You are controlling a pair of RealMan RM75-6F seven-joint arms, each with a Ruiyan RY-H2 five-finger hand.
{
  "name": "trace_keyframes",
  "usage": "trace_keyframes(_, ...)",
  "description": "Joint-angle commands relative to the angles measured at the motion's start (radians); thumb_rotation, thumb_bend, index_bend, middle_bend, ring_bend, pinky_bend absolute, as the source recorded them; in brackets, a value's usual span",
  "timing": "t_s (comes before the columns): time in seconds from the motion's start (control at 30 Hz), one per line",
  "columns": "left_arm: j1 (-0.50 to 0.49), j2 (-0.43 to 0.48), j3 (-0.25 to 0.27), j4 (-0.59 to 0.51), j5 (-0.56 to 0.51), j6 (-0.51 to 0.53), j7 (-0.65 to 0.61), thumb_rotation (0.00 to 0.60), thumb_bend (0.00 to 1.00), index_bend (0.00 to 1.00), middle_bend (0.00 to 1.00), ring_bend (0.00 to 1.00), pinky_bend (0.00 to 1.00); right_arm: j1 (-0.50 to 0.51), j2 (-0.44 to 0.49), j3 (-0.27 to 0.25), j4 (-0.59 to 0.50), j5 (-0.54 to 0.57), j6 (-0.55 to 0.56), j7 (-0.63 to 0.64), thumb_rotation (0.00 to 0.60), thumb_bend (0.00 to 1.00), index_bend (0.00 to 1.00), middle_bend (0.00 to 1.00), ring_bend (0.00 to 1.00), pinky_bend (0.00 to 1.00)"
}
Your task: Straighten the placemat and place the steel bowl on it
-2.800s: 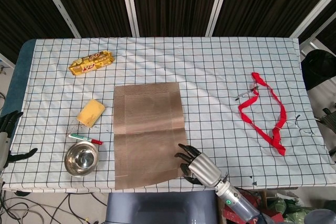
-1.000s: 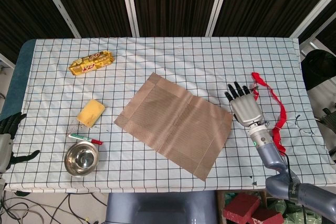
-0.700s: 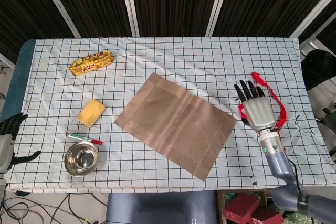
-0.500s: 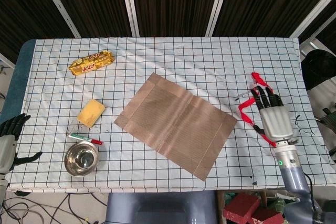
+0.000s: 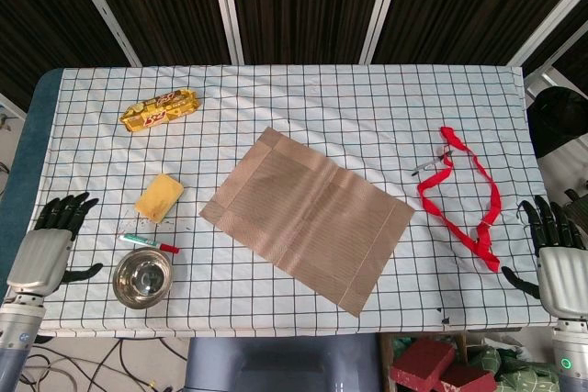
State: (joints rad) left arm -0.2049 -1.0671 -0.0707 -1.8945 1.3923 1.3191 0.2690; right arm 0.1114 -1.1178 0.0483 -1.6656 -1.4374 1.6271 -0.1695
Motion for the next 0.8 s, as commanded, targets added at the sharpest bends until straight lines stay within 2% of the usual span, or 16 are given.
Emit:
trace_keyframes(0.03,-0.065,-0.002,-0.016,-0.052,-0.003,-0.065,0.116,0.6,0.09,0.11,0.06,0.0,0.0,-0.009,-0.009,-0.002,0.039,-0.007,-0.008,0.023,0.6,0.03,0.0,0.0,0.0,0.16)
trace_keyframes(0.13,-0.127,-0.028,-0.04,-0.077,-0.037,-0.122,0.228,0.6,0.08,0.11,0.06,0.0,0.0,-0.005,-0.012,0.012,0.041,-0.008,-0.016,0.055,0.6,0.03,0.0,0.0,0.0,0.16)
trace_keyframes(0.23,-0.194,-0.074,-0.074,-0.086,-0.115,-0.167,0.356,0.6,0.06,0.11,0.06,0.0,0.0,-0.006,-0.009,0.016,0.041,-0.005,-0.032,0.081,0.6,0.03,0.0,0.0,0.0,0.16)
trace_keyframes(0.47,-0.327,-0.202,-0.138,-0.029,-0.315,-0.198,0.576,0.6,0.06,0.12,0.06,0.0,0.0,-0.012,0.005,0.025,0.024,0.011,-0.063,0.144,0.6,0.04,0.0,0.0,0.0,0.16)
trace_keyframes(0.63,-0.413,-0.293,-0.165,0.067,-0.447,-0.198,0.69,0.6,0.06,0.24,0.08,0.0,0.02,-0.013,0.014,0.036,0.019,0.02,-0.082,0.189,0.6,0.04,0.0,0.0,0.0,0.16)
trace_keyframes(0.8,-0.464,-0.364,-0.159,0.147,-0.529,-0.187,0.729,0.6,0.06,0.37,0.11,0.0,0.03,-0.014,0.021,0.043,0.018,0.025,-0.097,0.22,0.6,0.05,0.0,0.0,0.0,0.16)
